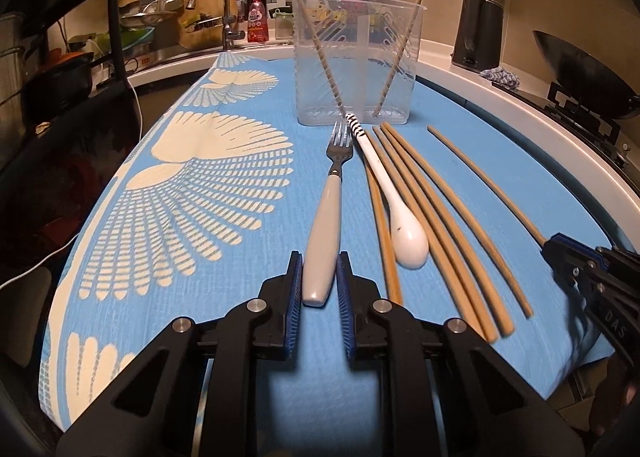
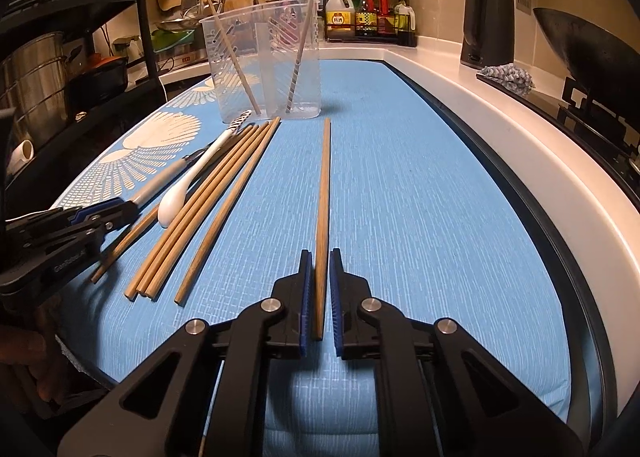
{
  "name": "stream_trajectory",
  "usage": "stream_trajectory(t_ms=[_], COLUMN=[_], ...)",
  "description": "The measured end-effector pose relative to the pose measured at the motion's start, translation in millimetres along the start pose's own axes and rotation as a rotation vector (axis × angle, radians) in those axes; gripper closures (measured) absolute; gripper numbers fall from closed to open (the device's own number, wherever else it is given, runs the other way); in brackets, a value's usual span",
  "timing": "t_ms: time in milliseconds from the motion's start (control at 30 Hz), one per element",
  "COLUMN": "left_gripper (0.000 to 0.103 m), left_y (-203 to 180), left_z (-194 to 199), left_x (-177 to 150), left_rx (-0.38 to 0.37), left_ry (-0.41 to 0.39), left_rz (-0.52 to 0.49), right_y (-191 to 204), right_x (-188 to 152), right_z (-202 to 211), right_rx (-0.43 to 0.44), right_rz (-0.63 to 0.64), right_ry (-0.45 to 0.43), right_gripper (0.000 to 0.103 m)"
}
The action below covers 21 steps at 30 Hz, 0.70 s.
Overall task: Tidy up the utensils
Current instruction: 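Move the left tool to the white-handled fork while the right tool approaches a chopstick, then close the left tool on the fork handle while the right tool grasps a chopstick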
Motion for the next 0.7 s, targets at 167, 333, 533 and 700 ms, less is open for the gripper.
stream_trajectory(t_ms=[167, 333, 533, 700], left_gripper=[0.085, 0.085, 0.084, 0.083], left_y=[5.7, 9.5, 8.7, 7.6], left_z=[21.7, 29.4, 21.3, 16.8], left_x=[-18.5, -24.6, -18.6, -17.6], left_rx=[0.007, 0.007, 0.016, 0.02], left_ry=[-0.045, -0.081, -0.091, -0.105], left_rz=[-0.018, -0.012, -0.012, -0.022], right_y=[-6.5, -6.6, -4.1, -3.6], right_x=[-1.9, -2.1, -1.9, -2.7], right_z=[0.8, 0.5, 0.4, 0.8], right_rx=[-0.017, -0.024, -0.024, -0.026], right_rz=[-0.018, -0.025, -0.02, -0.014], right_ry=[-0.004, -0.009, -0.012, -0.018], right_gripper=[0.095, 0.095, 0.094, 0.094])
Point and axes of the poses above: each gripper's, at about its wrist camera, not at the fingertips, and z roughly against the way its jaws point, y to its left, x to its top, the point moved 3 cm from there along -z, roughly the way its jaws point, and after that the axes turned 14 degrees about -x, right-handed, at the moved point
